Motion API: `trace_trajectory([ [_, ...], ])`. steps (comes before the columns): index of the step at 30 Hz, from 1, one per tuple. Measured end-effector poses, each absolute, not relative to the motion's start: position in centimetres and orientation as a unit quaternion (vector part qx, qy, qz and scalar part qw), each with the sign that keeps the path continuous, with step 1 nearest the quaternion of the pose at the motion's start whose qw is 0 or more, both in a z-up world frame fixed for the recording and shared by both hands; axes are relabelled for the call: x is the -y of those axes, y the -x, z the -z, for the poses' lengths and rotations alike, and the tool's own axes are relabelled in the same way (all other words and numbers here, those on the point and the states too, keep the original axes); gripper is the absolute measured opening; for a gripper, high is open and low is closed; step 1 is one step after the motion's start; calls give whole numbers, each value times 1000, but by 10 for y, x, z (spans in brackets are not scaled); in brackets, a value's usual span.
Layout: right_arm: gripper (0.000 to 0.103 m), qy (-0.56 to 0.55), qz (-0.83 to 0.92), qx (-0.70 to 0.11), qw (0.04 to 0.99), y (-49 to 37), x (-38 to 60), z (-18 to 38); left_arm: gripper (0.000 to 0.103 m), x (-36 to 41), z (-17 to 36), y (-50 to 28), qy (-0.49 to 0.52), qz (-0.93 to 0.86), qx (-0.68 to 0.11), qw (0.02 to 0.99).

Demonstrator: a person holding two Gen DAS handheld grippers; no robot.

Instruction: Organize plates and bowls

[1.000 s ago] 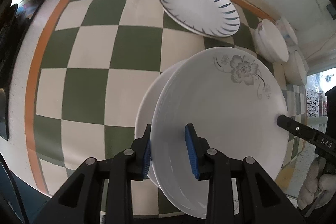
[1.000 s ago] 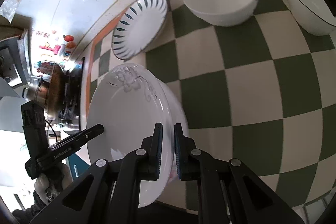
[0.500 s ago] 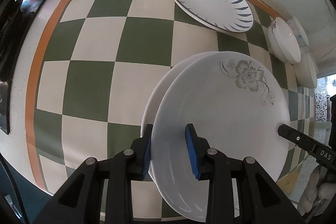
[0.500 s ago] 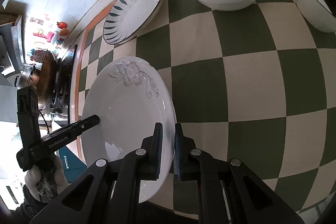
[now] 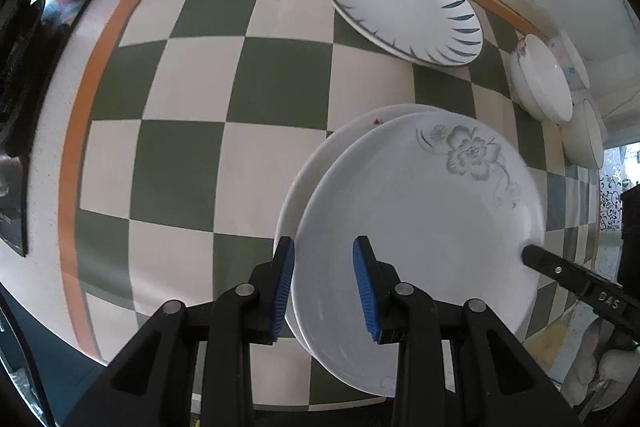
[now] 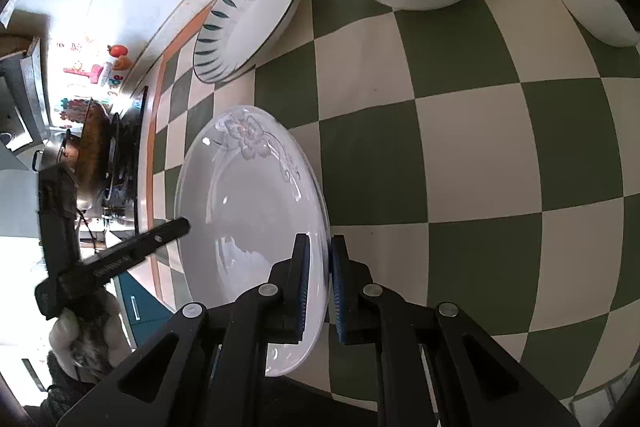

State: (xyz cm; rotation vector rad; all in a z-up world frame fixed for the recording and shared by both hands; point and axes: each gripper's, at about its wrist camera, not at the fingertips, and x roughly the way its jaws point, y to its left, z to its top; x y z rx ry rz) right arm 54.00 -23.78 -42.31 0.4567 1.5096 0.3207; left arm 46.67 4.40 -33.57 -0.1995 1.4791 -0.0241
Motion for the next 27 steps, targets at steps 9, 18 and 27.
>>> trace_trajectory([
  [9, 15, -216, -131, -683, 685, -543, 239, 414, 28, -56, 292, -473, 98, -4, -642, 760],
  [18, 29, -251, -146, -642, 710, -604, 227, 352, 33, -69, 279, -559, 124, 9, -633, 764],
  [27, 30, -224, -66, -658, 716, -715, 196, 387, 33, -82, 339, -662, 110, 47, -667, 735],
])
